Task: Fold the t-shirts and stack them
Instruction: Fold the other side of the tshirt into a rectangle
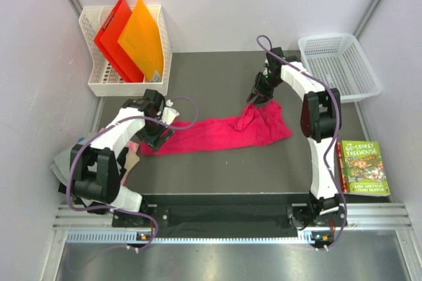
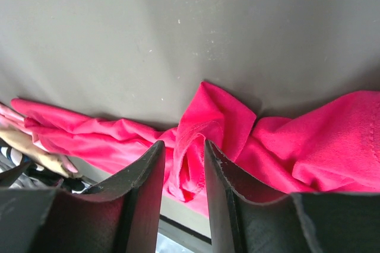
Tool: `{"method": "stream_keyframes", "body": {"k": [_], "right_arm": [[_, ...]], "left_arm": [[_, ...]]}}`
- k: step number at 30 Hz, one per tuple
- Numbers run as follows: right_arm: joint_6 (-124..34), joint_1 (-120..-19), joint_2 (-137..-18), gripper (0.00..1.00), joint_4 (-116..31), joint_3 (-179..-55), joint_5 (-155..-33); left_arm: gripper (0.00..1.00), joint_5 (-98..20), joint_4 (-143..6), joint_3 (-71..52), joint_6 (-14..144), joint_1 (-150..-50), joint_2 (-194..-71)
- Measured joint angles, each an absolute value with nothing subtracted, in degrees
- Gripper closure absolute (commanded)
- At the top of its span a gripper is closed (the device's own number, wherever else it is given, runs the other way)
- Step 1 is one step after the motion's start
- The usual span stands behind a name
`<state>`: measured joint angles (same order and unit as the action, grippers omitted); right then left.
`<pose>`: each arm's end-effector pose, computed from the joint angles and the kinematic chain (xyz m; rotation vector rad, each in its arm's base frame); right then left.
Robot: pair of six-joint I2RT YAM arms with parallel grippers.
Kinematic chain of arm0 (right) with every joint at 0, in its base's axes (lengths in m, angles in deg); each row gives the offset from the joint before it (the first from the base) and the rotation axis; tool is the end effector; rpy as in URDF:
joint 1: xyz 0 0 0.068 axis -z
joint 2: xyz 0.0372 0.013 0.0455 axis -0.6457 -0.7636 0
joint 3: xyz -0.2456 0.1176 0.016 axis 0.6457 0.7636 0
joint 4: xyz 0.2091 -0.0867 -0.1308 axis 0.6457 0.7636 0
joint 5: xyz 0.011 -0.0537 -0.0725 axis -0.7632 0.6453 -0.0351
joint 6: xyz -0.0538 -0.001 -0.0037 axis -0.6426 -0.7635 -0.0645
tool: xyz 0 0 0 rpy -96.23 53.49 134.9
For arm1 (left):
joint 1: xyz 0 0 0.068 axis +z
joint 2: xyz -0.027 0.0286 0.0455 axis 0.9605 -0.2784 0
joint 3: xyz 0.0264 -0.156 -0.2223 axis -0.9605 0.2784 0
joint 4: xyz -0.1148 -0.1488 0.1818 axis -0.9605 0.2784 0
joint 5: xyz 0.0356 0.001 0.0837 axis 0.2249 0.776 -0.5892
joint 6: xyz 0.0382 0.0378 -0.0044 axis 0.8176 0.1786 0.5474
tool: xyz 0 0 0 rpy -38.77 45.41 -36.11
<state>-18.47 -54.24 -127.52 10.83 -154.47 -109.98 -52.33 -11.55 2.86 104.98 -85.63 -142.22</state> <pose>0.4601 0.1297 0.1926 0.3899 2.9008 0.7489 0.2586 -0.0508 0.2198 1.0010 2.7964 0.1660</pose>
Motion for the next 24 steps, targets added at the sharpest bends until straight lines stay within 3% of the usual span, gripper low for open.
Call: {"method": "stream_keyframes", "body": {"k": [24], "right_arm": [[-19.62, -54.37, -126.61, 0.66, 13.52, -157.66, -105.96]], "left_arm": [[0.24, -52.72, -11.55, 2.75, 105.13, -85.61, -142.13]]}}
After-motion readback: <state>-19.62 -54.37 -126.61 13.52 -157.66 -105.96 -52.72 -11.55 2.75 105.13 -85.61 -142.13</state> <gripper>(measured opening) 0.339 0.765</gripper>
